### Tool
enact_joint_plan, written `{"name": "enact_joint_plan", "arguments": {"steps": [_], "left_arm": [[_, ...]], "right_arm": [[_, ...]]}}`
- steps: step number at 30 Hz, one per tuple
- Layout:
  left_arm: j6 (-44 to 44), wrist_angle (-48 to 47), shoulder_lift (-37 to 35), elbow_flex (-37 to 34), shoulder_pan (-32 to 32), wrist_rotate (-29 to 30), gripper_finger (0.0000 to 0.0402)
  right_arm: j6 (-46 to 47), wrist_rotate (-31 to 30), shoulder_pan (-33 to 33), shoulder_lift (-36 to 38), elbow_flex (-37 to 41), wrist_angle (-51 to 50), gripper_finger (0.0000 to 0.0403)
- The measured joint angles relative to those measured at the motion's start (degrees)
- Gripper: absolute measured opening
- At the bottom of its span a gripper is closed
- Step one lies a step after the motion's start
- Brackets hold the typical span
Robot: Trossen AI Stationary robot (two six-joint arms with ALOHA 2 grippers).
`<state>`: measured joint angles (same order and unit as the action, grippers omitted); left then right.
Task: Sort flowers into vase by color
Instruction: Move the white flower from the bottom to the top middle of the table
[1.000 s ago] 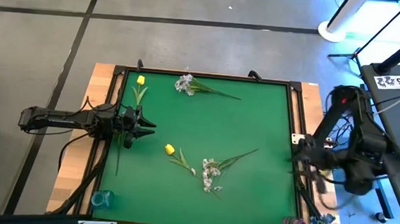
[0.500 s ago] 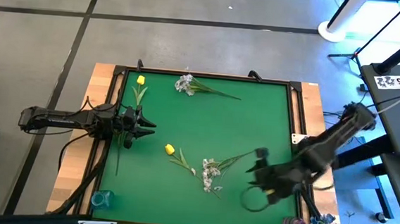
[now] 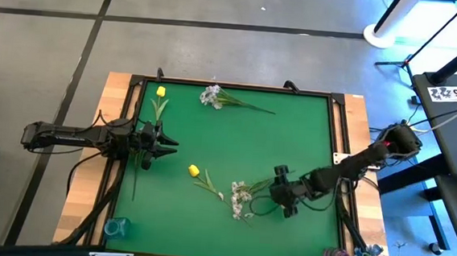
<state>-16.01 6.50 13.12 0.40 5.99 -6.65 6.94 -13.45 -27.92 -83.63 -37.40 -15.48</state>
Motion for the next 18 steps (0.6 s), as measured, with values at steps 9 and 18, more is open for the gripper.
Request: {"name": "enact_joint_plan", "arguments": {"steps": [9, 18], "left_arm": [[0.00, 0.00, -0.01, 0.00, 0.01, 0.01, 0.0132], [0.00, 0.00, -0.01, 0.01, 0.01, -0.01, 0.0132]], "right_arm": [[-6.64, -5.92, 9.16, 0.13, -0.46, 4.64, 0.0299], [-9.26, 16.56, 20.67, 0.10, -0.44, 5.29, 0.0277]]}}
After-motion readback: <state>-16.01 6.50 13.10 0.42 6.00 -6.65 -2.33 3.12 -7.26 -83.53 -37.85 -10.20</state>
